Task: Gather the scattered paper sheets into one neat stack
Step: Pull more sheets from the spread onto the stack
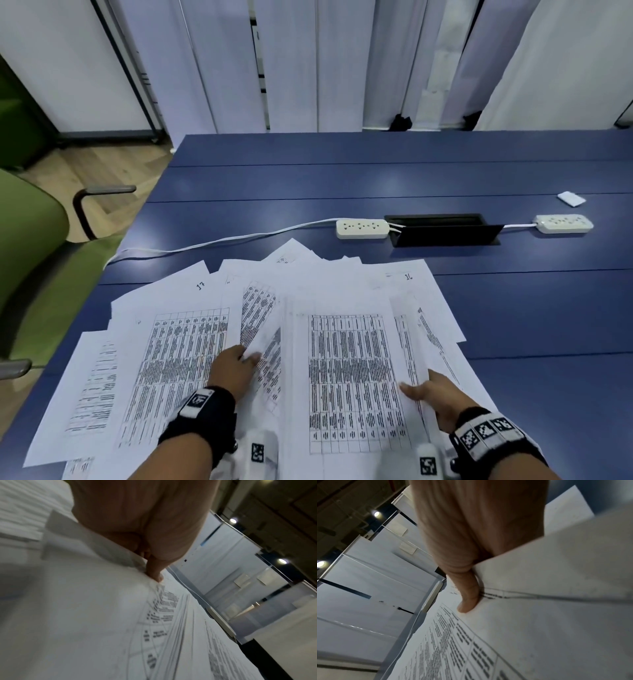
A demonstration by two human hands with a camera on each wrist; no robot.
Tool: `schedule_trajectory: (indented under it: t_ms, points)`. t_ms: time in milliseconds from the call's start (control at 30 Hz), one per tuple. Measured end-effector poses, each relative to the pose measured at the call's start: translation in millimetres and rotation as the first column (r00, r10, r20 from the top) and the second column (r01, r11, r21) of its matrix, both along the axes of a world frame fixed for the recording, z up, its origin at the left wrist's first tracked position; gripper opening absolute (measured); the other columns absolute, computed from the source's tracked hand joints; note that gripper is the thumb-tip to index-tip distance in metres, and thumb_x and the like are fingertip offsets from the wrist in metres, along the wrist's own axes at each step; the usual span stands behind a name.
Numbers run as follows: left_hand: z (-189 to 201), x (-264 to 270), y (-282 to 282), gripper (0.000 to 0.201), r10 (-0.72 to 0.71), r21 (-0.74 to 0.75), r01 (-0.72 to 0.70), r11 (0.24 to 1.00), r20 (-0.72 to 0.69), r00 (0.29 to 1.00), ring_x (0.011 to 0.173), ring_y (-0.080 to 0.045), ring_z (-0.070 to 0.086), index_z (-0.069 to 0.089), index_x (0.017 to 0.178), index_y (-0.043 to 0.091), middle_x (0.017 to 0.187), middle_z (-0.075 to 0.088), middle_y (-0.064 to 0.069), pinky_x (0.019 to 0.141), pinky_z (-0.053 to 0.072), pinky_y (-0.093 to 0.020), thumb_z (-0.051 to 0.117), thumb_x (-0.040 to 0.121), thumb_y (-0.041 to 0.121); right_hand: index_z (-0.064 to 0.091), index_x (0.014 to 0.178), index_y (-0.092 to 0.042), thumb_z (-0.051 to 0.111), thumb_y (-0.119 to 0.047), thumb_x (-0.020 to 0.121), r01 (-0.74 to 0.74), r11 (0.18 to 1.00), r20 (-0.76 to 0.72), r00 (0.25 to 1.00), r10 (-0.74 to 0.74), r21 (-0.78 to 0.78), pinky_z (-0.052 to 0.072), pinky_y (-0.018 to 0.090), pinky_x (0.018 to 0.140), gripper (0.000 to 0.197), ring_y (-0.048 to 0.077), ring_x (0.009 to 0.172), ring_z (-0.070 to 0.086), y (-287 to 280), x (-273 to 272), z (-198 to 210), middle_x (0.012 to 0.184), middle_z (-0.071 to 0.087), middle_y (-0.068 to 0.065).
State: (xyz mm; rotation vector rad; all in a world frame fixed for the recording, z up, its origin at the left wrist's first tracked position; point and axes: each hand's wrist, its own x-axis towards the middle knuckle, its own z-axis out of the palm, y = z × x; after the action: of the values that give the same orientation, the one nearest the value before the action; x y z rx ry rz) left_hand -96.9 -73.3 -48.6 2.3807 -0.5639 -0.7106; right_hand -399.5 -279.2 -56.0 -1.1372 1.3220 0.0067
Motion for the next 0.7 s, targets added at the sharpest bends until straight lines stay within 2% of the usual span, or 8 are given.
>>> schedule_trajectory:
  t_ms: [67,133,267,333,400,500,600,700]
  points:
    - [-8.0,-2.8,7.1,0.034,0.125,-0.011,-0.125,0.992,-0.033,0.992,0.066,-0.026,0.050,0.051,0.064,0.008,0.065,0.054,-0.010,0.063,0.035,-0.032,0.057,0.094,0.020,0.058,0.114,0.001,0.073,-0.012,0.081,0.056,0.998,0.039,0.998,-0.057,0.032,0.051,0.054,0.091,0.039,0.034,0.099,0.065,2.6,5.4,6.6,0.104,0.070,0.016]
    - [-11.6,-12.9,9.2,0.028,0.179,-0.006,-0.179,0.984,-0.057,0.982,0.072,-0.028,0.053,0.056,0.073,0.003,0.072,0.057,-0.014,0.068,0.039,-0.034,0.054,0.096,0.018,0.055,0.114,0.000,0.063,-0.020,0.091,0.080,0.996,0.068,0.994,-0.082,0.028,0.051,0.043,0.090,0.031,0.028,0.099,0.063,9.3,13.3,10.5,0.108,0.067,0.013]
    - [-7.5,-16.6,15.0,0.014,0.211,-0.013,-0.211,0.977,-0.031,0.977,0.081,-0.028,0.055,0.059,0.084,0.003,0.085,0.061,-0.015,0.070,0.038,-0.031,0.056,0.093,0.014,0.040,0.140,-0.004,0.061,-0.039,0.089,0.022,0.998,0.107,0.994,-0.015,-0.060,0.043,0.037,0.099,0.066,0.026,0.124,0.051,19.4,26.0,16.4,0.132,0.056,0.007]
    - [-0.8,-7.3,23.8,0.006,0.231,-0.011,-0.231,0.973,-0.007,0.973,0.082,-0.026,0.054,0.060,0.091,0.005,0.089,0.062,-0.012,0.071,0.036,-0.029,0.058,0.091,0.011,0.026,0.147,-0.008,0.066,-0.041,0.086,-0.025,0.991,0.069,0.997,0.034,-0.132,0.038,0.041,0.102,0.080,0.028,0.136,0.037,19.7,25.8,19.3,0.149,0.038,0.009]
    - [4.7,-1.6,34.2,0.002,0.156,0.013,-0.156,0.988,0.020,0.988,0.083,-0.023,0.053,0.058,0.091,0.010,0.089,0.058,-0.007,0.072,0.035,-0.027,0.059,0.090,0.010,0.022,0.149,-0.011,0.070,-0.044,0.081,-0.070,0.979,0.019,0.997,0.075,-0.189,0.040,0.043,0.100,0.089,0.029,0.139,0.032,20.7,23.8,22.6,0.154,0.029,0.010]
    - [2.0,-10.1,39.7,0.022,-0.008,0.054,0.010,0.999,-0.054,0.999,0.080,-0.021,0.055,0.051,0.074,0.020,0.083,0.058,-0.003,0.066,0.036,-0.025,0.067,0.085,0.010,0.019,0.149,-0.006,0.067,-0.037,0.085,-0.084,0.985,0.082,0.992,0.097,-0.153,0.029,0.041,0.111,0.086,0.028,0.142,0.028,30.7,27.2,28.4,0.155,0.027,0.008]
    - [-11.2,-25.7,41.5,0.013,-0.048,0.022,0.051,0.998,-0.141,0.989,0.082,-0.028,0.064,0.058,0.081,0.006,0.084,0.068,-0.010,0.072,0.051,-0.031,0.071,0.078,0.007,0.026,0.145,-0.001,0.058,-0.020,0.094,-0.095,0.993,0.160,0.982,0.105,-0.068,0.027,0.037,0.111,0.064,0.029,0.139,0.033,51.6,36.0,45.1,0.148,0.036,0.008]
    - [-8.2,-34.4,39.5,0.016,-0.038,-0.037,0.031,0.999,-0.228,0.973,0.082,-0.027,0.068,0.061,0.089,0.003,0.085,0.071,-0.010,0.071,0.055,-0.032,0.069,0.076,0.000,0.025,0.146,-0.002,0.061,-0.024,0.091,-0.083,0.996,0.190,0.978,0.088,-0.037,0.026,0.038,0.113,0.069,0.030,0.139,0.033,56.8,38.4,45.4,0.149,0.036,0.010]
